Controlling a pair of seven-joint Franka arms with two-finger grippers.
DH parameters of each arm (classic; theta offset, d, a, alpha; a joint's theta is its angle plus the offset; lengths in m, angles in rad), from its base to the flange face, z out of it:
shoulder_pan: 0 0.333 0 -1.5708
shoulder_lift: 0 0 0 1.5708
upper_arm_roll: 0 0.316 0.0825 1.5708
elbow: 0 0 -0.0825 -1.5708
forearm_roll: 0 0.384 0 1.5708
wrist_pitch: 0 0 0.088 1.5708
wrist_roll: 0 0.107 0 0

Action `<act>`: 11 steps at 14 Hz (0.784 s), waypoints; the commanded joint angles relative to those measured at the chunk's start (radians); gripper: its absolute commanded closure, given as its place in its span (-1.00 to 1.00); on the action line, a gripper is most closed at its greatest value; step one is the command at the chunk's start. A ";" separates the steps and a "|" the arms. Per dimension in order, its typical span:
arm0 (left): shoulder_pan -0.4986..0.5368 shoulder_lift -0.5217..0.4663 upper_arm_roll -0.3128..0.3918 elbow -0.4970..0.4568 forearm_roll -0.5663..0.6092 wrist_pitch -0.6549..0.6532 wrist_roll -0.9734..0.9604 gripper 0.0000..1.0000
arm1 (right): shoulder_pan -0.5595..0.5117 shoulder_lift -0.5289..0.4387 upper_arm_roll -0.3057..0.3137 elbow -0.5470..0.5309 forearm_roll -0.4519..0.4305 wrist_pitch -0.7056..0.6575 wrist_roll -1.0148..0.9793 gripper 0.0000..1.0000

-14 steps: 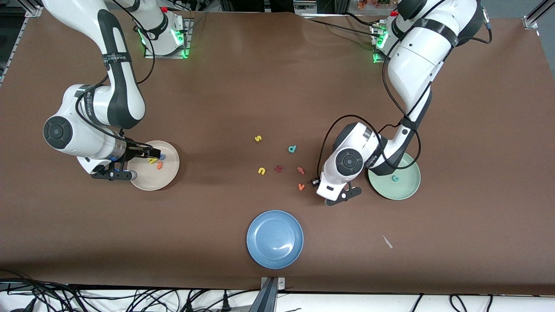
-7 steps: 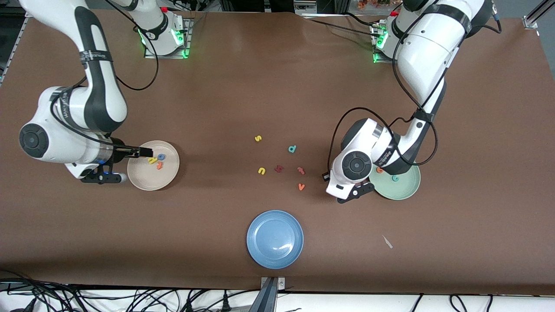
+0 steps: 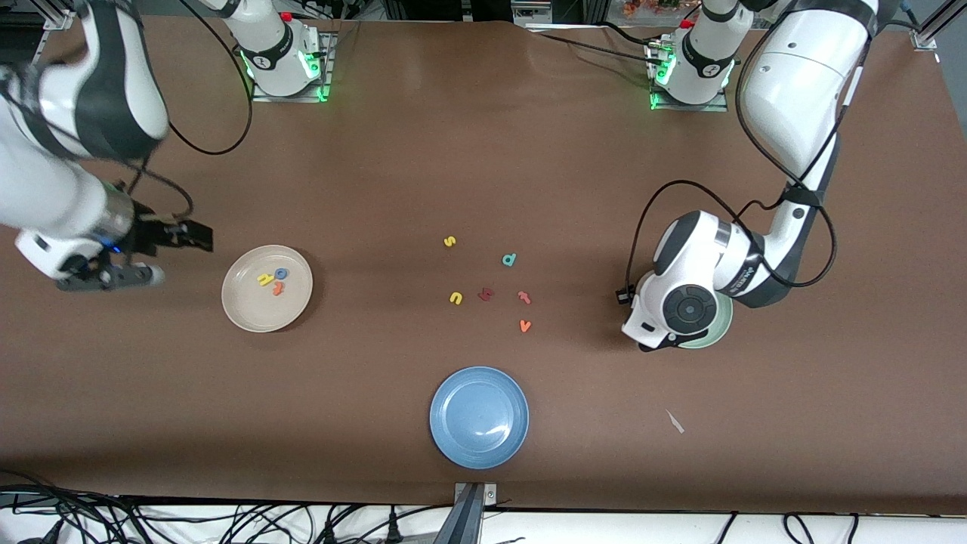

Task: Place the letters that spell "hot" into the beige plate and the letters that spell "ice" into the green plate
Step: 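Drop the pink l on the green plate while the right gripper returns to rest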

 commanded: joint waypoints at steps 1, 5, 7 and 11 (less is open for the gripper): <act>0.040 -0.072 -0.004 -0.119 0.023 0.017 0.103 1.00 | -0.015 -0.081 0.019 0.028 -0.041 -0.102 -0.002 -1.00; 0.131 -0.070 -0.004 -0.168 0.025 0.074 0.263 1.00 | -0.028 -0.118 0.023 0.125 0.034 -0.230 0.001 -1.00; 0.166 -0.061 -0.004 -0.189 0.027 0.127 0.295 1.00 | -0.042 -0.155 0.022 0.123 0.091 -0.220 0.004 -1.00; 0.165 -0.049 -0.004 -0.197 0.025 0.157 0.296 0.03 | -0.061 -0.156 0.016 0.125 0.036 -0.229 0.010 -1.00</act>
